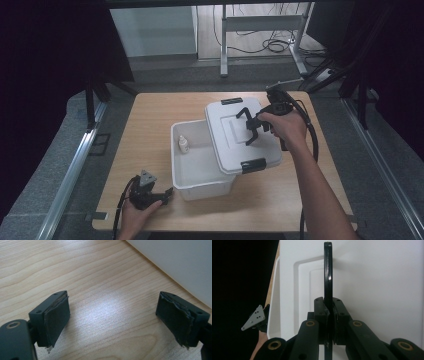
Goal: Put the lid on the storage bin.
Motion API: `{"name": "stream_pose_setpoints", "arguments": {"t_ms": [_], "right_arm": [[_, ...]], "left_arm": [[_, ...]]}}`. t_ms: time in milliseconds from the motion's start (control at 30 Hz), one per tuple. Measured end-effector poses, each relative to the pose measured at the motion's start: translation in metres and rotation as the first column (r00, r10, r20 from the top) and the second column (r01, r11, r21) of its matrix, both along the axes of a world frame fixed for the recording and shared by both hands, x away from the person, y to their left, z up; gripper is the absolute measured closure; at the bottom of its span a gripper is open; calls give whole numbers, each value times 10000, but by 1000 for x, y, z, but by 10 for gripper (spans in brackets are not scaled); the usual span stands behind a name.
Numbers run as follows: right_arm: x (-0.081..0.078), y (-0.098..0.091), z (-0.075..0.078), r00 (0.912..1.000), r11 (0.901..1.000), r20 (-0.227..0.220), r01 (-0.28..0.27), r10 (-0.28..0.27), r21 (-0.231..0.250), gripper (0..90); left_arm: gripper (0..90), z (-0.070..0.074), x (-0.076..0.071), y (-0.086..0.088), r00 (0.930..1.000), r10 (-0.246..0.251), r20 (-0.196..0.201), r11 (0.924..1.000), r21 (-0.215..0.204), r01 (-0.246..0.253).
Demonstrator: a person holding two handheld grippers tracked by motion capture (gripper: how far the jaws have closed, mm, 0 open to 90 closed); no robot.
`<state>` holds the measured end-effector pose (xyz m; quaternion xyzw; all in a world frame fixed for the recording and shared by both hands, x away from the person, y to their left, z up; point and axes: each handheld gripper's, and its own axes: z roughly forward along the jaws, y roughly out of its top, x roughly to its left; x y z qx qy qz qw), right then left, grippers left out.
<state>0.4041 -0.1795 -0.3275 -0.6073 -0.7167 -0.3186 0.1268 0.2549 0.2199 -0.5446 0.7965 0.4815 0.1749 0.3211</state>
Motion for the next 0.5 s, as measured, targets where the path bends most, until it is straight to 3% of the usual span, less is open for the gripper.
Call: {"name": "stream_pose_setpoints", "arguments": {"t_ms": [500], "right_arm": [[-1,31,-1,9989,9989,-28,-472,472,54,841]], "left_arm": [[118,0,0,0,10000,26,17,10000,-26,-26]]}}
